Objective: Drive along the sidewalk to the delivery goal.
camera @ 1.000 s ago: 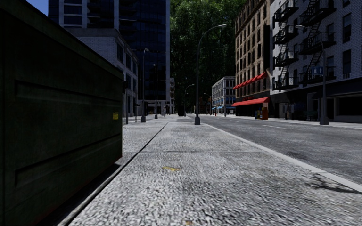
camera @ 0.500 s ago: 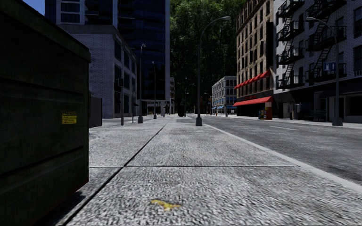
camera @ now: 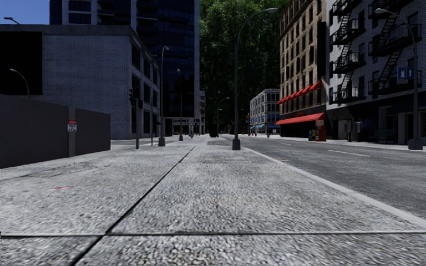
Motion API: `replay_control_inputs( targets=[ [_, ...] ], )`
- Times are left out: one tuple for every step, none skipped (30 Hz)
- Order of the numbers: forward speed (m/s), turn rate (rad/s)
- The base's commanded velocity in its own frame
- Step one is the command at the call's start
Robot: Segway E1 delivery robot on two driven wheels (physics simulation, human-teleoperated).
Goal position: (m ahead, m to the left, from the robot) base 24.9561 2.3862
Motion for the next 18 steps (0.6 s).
replay_control_inputs(
  targets=[
    [2.00, 0.00],
    [2.00, 0.00],
    [2.00, 0.00],
    [2.00, 0.00],
    [2.00, 0.00],
    [2.00, 0.00],
    [2.00, 0.00],
    [2.00, 0.00],
    [2.00, 0.00],
    [2.00, 0.00],
    [2.00, 0.00],
    [2.00, 0.02],
    [2.00, 0.02],
    [2.00, 0.13],
    [2.00, 0.21],
    [2.00, 0.23],
    [2.00, 0.27],
    [2.00, 0.27]
  ],
)
